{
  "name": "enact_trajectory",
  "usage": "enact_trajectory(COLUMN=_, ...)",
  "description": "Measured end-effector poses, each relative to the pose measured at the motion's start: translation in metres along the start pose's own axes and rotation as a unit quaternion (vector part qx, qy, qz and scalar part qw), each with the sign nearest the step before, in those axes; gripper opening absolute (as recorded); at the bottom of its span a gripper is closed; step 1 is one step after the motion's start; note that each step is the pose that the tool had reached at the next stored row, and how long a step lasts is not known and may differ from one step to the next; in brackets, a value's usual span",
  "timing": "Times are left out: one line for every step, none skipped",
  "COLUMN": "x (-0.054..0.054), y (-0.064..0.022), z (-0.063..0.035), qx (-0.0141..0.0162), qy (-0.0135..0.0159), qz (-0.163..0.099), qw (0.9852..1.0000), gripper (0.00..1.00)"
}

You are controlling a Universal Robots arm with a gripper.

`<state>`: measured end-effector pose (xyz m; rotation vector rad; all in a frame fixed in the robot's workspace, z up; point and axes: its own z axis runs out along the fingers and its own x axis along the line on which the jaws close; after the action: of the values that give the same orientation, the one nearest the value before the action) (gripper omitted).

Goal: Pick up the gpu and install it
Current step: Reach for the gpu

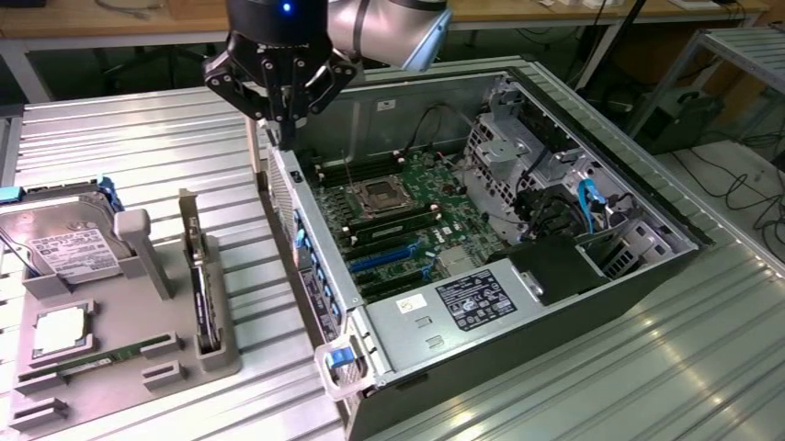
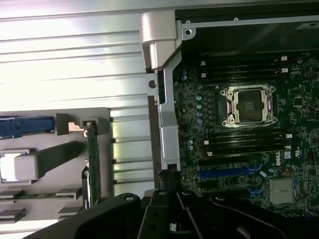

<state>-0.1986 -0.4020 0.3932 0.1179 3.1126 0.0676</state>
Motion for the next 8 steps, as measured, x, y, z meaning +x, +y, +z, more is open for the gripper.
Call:
enact_trajectory(x=0.0005, y=-0.0002, z=0.0, qx=0.0, qy=0.0, qz=0.0, qw=1.0, gripper=0.11)
enact_trajectory(x=0.001, y=-0.0003, z=0.0, qx=0.0, qy=0.0, qz=0.0, qw=1.0, gripper=0.11)
enact_trajectory(x=0.0015, y=-0.0005, z=0.0, qx=0.0, qy=0.0, qz=0.0, qw=1.0, gripper=0.11)
enact_trajectory(x=0.002, y=-0.0006, z=0.0, qx=0.0, qy=0.0, qz=0.0, qw=1.0, gripper=0.11)
enact_trajectory(x=0.0026, y=-0.0008, z=-0.0001, qx=0.0, qy=0.0, qz=0.0, qw=1.0, gripper=0.11)
enact_trajectory(x=0.0031, y=-0.001, z=-0.0001, qx=0.0, qy=0.0, qz=0.0, qw=1.0, gripper=0.11)
enact_trajectory(x=0.0036, y=-0.0011, z=-0.0001, qx=0.0, qy=0.0, qz=0.0, qw=1.0, gripper=0.11)
enact_trajectory(x=0.0041, y=-0.0011, z=-0.0001, qx=0.0, qy=0.0, qz=0.0, qw=1.0, gripper=0.11)
